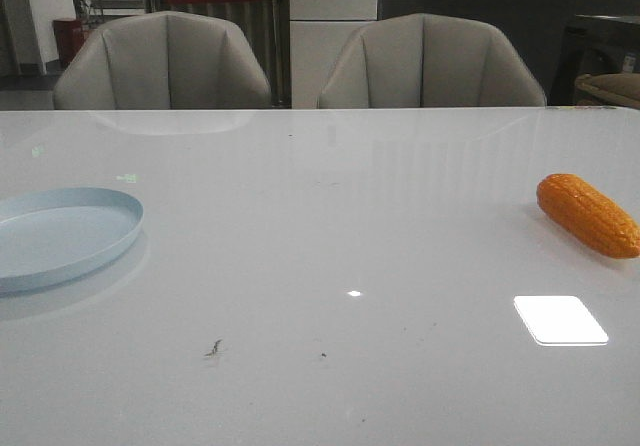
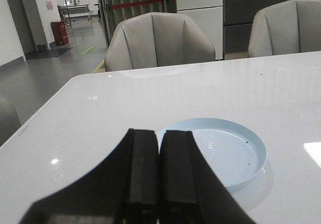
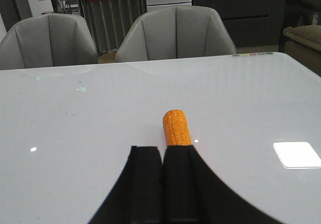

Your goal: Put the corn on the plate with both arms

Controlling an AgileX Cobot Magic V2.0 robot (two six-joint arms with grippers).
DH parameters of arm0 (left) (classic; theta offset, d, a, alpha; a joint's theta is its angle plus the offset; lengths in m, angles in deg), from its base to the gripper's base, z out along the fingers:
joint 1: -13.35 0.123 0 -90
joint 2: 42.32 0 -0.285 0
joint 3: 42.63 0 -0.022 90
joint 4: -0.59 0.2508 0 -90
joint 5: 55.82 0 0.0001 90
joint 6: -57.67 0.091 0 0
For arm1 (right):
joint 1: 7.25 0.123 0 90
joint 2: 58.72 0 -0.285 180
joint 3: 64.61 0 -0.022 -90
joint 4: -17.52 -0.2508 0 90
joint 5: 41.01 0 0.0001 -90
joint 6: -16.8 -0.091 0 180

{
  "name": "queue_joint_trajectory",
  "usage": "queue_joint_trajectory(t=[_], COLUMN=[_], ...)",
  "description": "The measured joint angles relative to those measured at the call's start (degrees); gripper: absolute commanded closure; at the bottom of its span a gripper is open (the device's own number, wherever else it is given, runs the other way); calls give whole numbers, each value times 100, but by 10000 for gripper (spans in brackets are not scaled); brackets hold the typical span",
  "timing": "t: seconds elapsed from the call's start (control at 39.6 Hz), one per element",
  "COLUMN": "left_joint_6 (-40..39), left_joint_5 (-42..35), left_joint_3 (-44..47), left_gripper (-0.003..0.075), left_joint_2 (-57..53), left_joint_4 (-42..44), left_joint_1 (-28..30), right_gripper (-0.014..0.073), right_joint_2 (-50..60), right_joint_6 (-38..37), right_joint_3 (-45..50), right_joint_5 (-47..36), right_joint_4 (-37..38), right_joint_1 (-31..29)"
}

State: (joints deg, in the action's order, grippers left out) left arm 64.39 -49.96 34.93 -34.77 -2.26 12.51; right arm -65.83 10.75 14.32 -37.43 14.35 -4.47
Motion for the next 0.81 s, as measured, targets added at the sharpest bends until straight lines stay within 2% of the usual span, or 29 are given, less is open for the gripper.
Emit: queue_joint_trajectory(t=[0.81], left_joint_6=[0], left_joint_5=[-172], left_joint_3=[0], left_gripper=[631], left_joint_2=[0], left_joint_4=[0], left_joint_1=[0], right_gripper=[527], right_joint_2=[0], right_joint_6=[0], right_joint_3=[0], right_joint_5=[0], right_joint_4=[0], right_joint_1=[0])
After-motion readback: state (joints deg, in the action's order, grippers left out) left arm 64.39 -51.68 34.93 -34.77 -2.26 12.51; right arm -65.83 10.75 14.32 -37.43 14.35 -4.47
